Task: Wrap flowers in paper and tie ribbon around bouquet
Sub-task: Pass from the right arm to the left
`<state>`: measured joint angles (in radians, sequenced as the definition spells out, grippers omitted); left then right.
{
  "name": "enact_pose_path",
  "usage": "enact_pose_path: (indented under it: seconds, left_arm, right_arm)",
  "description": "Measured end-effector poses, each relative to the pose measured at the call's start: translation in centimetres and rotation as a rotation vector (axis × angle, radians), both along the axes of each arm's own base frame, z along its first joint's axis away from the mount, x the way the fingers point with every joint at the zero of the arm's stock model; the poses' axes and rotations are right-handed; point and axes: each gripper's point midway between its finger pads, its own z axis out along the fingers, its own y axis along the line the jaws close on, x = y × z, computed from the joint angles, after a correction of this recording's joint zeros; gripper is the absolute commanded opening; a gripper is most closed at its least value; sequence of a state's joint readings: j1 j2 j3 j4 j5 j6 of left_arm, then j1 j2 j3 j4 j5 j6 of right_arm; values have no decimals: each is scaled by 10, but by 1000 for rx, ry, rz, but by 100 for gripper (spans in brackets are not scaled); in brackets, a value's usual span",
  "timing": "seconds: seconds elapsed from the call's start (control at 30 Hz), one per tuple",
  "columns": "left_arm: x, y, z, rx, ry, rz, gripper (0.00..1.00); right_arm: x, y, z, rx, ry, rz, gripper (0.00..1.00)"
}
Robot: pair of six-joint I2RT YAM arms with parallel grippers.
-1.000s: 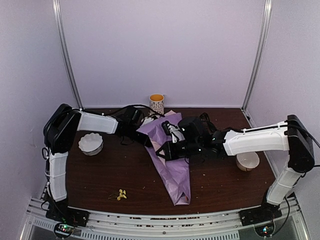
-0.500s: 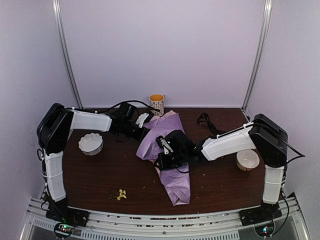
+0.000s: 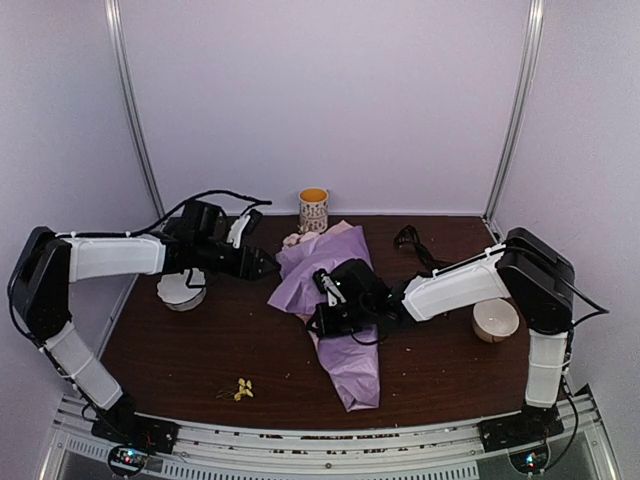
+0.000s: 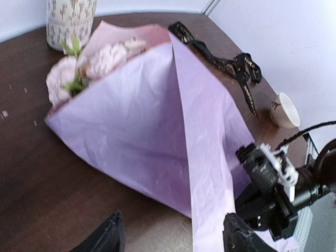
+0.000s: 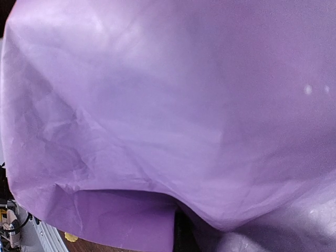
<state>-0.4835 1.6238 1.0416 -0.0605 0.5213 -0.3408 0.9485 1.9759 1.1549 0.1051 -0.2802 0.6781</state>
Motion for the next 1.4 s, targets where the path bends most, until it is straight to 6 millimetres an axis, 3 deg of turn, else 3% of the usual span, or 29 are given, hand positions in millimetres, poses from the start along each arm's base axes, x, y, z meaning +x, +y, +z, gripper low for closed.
enact_pose_path:
  seconds: [0.13, 0.23, 0.33, 0.47, 0.6, 0.7, 0.73, 0.9, 1.0, 1.13, 1.3, 1.4]
  left_arm:
    - [-30, 6, -45, -45, 166, 32, 71]
    - [-46, 10, -66, -77, 254, 67, 73]
    - [-49, 4, -64, -147, 278, 82, 74]
    - [-42, -13, -42, -308, 257, 63, 80]
    - [-43, -23, -38, -395, 280, 40, 78]
    - [-50, -28, -38, -400, 295, 25, 65]
    - [-51, -30, -38, -400, 299, 20, 57]
    - [-59, -34, -44, -371, 306, -6, 0]
    - [-60, -34, -45, -344, 298, -19, 0]
    - [-44, -35, -38, -240, 230, -23, 0]
    - [6, -33, -16, -80, 67, 11, 0]
    - [37, -30, -19, 22, 8, 35, 0]
  right_arm:
    - [1, 0, 1, 4, -1, -3, 0]
    - [1, 0, 0, 3, 0, -3, 0]
    - [1, 0, -2, -1, 2, -3, 0]
    - [0, 0, -3, -3, 3, -3, 0]
    - [1, 0, -3, -5, 1, -5, 0]
    - [2, -1, -4, -7, -1, -8, 0]
    - [2, -1, -4, -8, -2, -8, 0]
    - [3, -1, -3, -15, -6, -10, 0]
    - [2, -3, -5, -26, -6, -8, 7]
    - [1, -6, -7, -50, -11, 0, 19]
    - [-2, -11, 13, -51, -55, 30, 27]
    - [-10, -16, 23, -50, -81, 54, 27]
